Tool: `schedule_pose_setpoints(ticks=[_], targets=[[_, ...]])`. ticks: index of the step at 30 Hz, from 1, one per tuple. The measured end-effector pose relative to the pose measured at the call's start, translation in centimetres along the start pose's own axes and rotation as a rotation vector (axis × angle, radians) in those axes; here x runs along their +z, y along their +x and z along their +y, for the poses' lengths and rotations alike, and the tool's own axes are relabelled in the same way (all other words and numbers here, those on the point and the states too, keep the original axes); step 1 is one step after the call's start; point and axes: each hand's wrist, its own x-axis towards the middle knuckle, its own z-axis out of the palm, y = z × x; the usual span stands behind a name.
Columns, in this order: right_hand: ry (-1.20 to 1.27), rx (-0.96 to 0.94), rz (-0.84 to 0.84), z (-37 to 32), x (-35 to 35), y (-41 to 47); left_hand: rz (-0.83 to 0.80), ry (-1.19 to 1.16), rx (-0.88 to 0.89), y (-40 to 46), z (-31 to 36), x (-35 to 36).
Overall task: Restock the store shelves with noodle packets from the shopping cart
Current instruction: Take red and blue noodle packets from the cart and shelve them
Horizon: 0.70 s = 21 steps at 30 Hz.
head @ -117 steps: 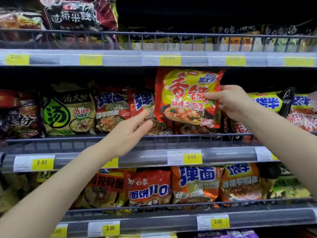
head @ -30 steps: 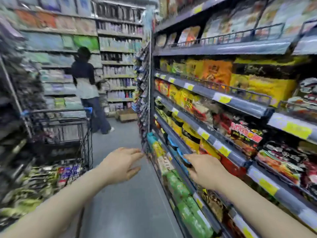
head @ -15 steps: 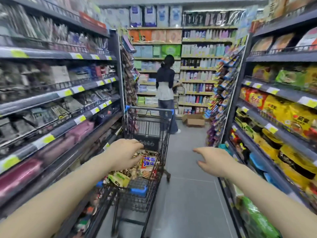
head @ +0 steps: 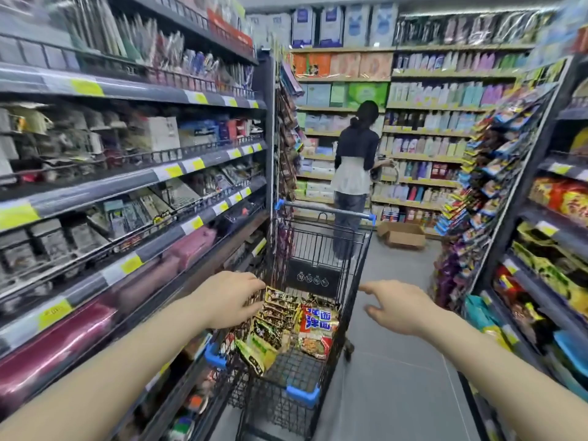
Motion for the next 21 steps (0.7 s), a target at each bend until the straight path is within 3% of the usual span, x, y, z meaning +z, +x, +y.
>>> schedule_pose_setpoints(ticks=[21], targets=[[0.142, -0.046, -0.248, 2.1, 7.8, 25.3, -0.172, -0.151, -0.063, 18.5, -11.8, 10.2]])
